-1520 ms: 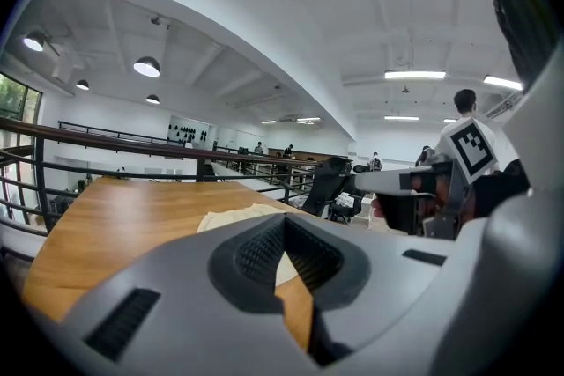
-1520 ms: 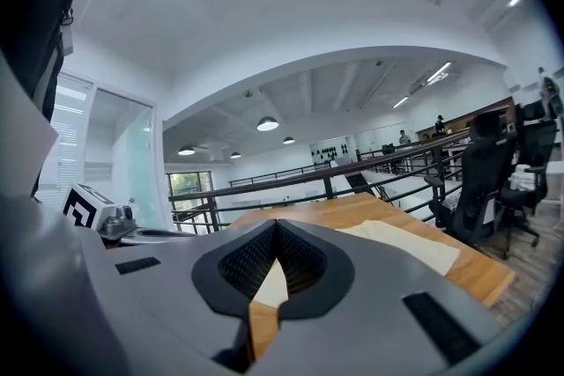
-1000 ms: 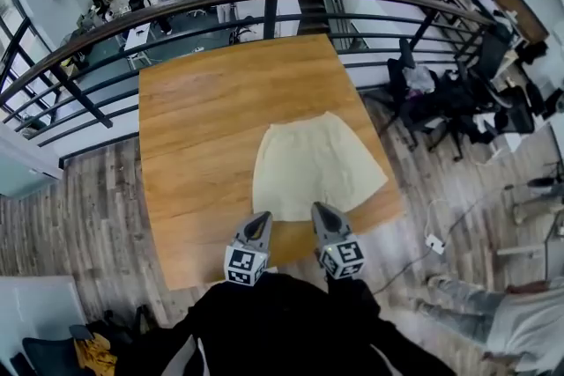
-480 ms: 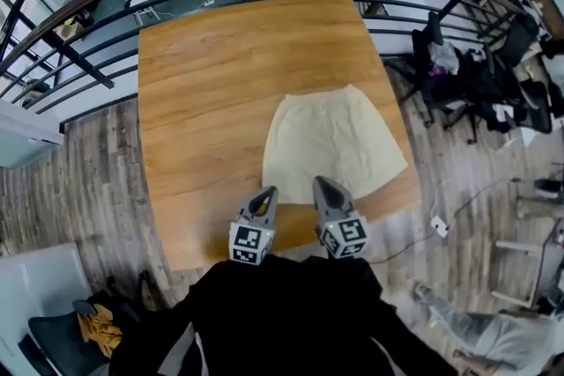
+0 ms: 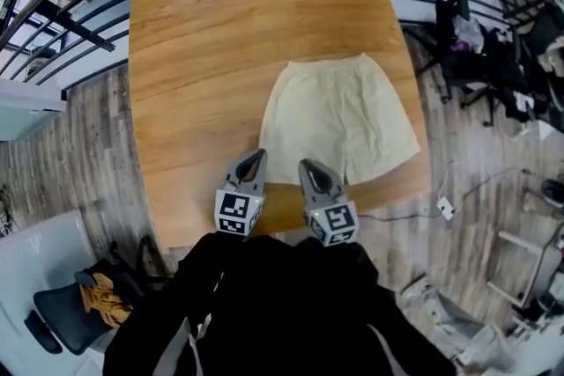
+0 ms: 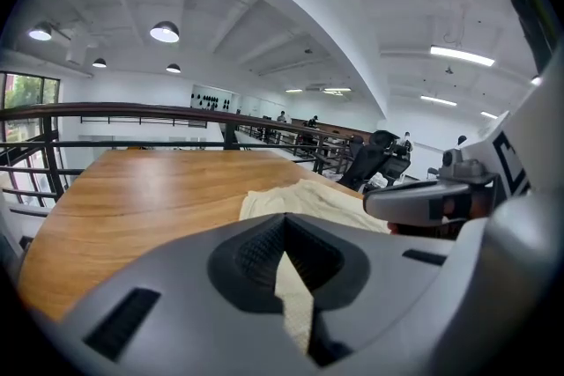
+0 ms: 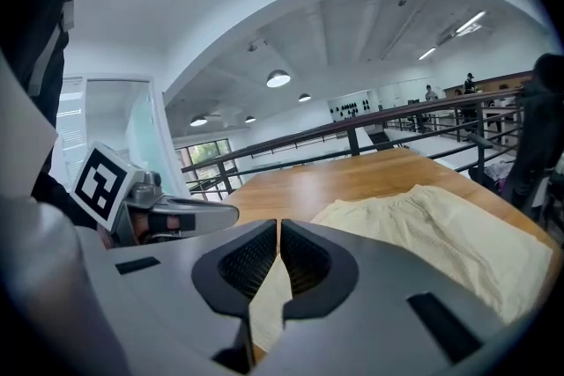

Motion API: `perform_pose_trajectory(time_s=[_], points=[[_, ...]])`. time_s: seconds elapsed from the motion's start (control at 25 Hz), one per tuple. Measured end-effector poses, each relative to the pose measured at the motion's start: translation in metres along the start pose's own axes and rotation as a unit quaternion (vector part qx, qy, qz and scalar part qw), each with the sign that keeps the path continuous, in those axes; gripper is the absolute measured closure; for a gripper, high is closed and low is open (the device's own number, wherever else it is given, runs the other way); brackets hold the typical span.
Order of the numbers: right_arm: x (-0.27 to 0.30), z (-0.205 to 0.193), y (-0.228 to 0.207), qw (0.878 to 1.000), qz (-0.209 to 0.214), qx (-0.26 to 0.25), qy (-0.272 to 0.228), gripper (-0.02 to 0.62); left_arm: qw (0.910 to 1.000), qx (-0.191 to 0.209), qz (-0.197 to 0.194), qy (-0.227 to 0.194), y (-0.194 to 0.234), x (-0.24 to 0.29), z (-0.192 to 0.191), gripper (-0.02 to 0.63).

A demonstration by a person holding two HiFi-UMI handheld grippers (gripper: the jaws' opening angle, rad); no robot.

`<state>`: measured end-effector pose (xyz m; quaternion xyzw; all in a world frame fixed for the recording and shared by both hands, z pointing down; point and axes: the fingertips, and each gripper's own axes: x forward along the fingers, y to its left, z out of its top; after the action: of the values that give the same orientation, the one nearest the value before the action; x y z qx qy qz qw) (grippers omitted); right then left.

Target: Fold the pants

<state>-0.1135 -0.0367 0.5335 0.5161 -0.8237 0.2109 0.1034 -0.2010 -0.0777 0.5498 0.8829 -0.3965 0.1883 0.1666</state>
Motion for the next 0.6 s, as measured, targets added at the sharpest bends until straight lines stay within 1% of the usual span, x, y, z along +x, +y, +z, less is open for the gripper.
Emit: perform_pose_trajectory(time_s=[0.12,0.28,0.32,0.4,0.48,0.56,0.6], points=[[0.006,-0.002,0.008,1.000,0.009,-0.004,0.015,0.595,0.9999,0.000,0.002,0.015,0.009,0.018,-0.001,0.609],[0.019,-0.019,0.017,0.999,0.017,-0.025,0.040,0.593,0.9995,0.001,-0.006,0.030,0.022,0.047,-0.002,0.609],[0.022,-0.024,0.020,0.998,0.020,-0.026,0.047,0.582,0.9993,0.001,-0.011,0.035,0.025,0.055,-0.003,0.608],[0.028,-0.033,0.025,0.997,0.024,-0.028,0.063,0.529,0.9987,0.002,-0.020,0.047,0.030,0.070,-0.007,0.607],[0.034,-0.041,0.029,0.996,0.027,-0.035,0.077,0.520,0.9978,0.002,-0.025,0.061,0.038,0.086,-0.011,0.602],[0.040,-0.047,0.035,0.995,0.030,-0.043,0.089,0.508,0.9964,-0.007,-0.034,0.077,0.046,0.101,-0.016,0.546],[0.044,-0.050,0.040,0.994,0.032,-0.048,0.096,0.498,0.9957,-0.012,-0.037,0.084,0.050,0.107,-0.017,0.540]])
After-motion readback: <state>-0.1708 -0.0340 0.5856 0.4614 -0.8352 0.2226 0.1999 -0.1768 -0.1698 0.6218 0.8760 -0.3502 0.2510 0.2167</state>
